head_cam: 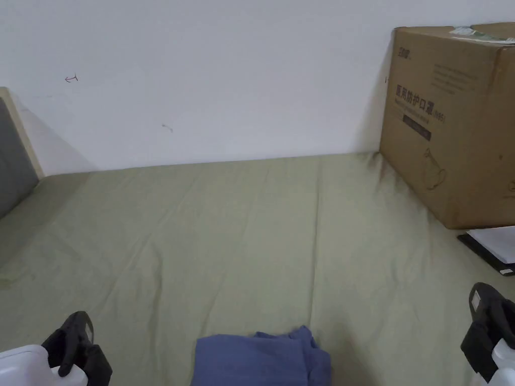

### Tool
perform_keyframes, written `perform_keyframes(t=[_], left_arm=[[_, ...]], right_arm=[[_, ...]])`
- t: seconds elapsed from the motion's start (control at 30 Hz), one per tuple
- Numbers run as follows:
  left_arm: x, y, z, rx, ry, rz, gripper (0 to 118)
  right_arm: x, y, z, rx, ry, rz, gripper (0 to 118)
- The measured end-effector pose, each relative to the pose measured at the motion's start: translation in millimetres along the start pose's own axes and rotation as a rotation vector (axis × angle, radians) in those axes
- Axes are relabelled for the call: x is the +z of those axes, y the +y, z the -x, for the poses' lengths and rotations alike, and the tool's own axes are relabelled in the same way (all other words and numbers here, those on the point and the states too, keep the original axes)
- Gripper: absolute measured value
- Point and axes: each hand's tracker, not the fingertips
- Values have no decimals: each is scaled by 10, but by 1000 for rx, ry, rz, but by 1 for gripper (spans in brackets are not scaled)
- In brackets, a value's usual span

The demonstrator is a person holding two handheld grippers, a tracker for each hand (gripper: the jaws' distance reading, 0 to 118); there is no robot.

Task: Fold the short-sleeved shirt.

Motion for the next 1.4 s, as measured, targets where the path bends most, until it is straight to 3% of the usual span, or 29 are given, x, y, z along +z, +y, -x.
perform_keyframes(t=[0.1,0.33,0.4,0.47,0.57,0.73,0.83,0.87,1.0,1.03,1.07,1.1,1.13,1.17,1.3,1.4], left_arm=[[41,-12,6,-9,-5,-4,0],[53,18,-46,-55,-31,-6,0],[40,78,-18,-41,-40,10,0],[-25,146,55,14,-92,61,0],[-186,151,175,75,-136,198,0],[-562,-22,361,126,-142,426,0],[-754,-124,445,159,-163,552,0],[-815,-158,488,183,-187,592,0],[-1178,-396,710,318,-352,743,1],[-1310,-483,765,372,-432,781,10],[-1440,-586,810,439,-508,819,30],[-1557,-711,848,505,-570,867,58],[-1687,-867,865,574,-633,907,97],[-1787,-989,864,604,-662,948,118],[-2123,-1452,831,772,-732,1027,117],[-2395,-1800,790,979,-886,1151,117]], right_arm=[[56,0,-54,-41,15,9,0],[75,114,-20,-43,4,1,0],[61,183,86,-12,38,-10,0],[-118,215,277,49,233,92,0],[-570,89,633,45,499,410,0],[-1353,-730,1312,189,591,890,0],[-1599,-1285,1467,285,555,1030,0],[-1647,-1406,1470,297,550,1069,0],[-1723,-1367,1408,224,579,1078,0],[-1746,-1352,1396,219,583,1086,0],[-1713,-1320,1357,221,590,1085,0],[-1711,-1332,1342,222,600,1083,0],[-1704,-1355,1331,224,608,1075,0],[-1695,-1368,1327,224,612,1068,0],[-1610,-1398,1355,234,597,1033,0],[-1560,-1403,1401,288,602,1004,0]])
